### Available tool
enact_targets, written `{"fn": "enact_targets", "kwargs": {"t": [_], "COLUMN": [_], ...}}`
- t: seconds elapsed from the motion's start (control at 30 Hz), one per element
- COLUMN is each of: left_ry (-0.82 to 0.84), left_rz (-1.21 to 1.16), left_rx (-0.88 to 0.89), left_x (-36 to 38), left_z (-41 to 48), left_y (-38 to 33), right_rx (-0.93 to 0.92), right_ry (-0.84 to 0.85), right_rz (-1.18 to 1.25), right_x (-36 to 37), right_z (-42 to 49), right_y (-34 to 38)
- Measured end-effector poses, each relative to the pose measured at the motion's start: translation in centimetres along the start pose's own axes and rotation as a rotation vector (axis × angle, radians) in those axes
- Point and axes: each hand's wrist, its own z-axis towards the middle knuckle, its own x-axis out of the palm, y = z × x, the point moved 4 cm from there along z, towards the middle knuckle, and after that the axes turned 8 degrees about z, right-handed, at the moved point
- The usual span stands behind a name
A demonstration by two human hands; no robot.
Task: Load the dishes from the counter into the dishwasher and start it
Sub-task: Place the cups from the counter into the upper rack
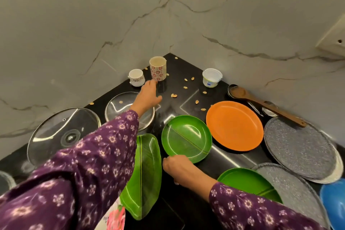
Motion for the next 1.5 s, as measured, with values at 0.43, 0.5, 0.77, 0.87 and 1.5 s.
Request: {"fn": "enact_targets", "kwargs": {"t": [0.43,0.5,0.77,0.87,1.5], "left_ry": [-0.076,-0.022,0.062,0.009,-0.226], "left_rz": [0.349,0.346,0.107,0.073,-0.288], "left_rx": [-0.238,-0.313,-0.437,-0.396,0.102], "left_x": [-0.4,0.1,0.5,0.2,-6.9], "left_z": [11.1,11.7,13.1,12.9,-3.1], "left_y": [3.7,5.7,10.5,10.4,-2.5], "right_rx": [-0.165,-0.172,-0.169,-0.168,0.010], "right_ry": [0.117,0.122,0.123,0.104,-0.134], "right_rz": [0.059,0.051,0.049,0.037,0.029], "right_x": [0.6,0.7,0.8,0.4,0.3], "right_z": [1.2,1.2,1.6,1.5,-0.9], "right_y": [-1.6,-1.8,-1.9,-2.0,-0.2]}}
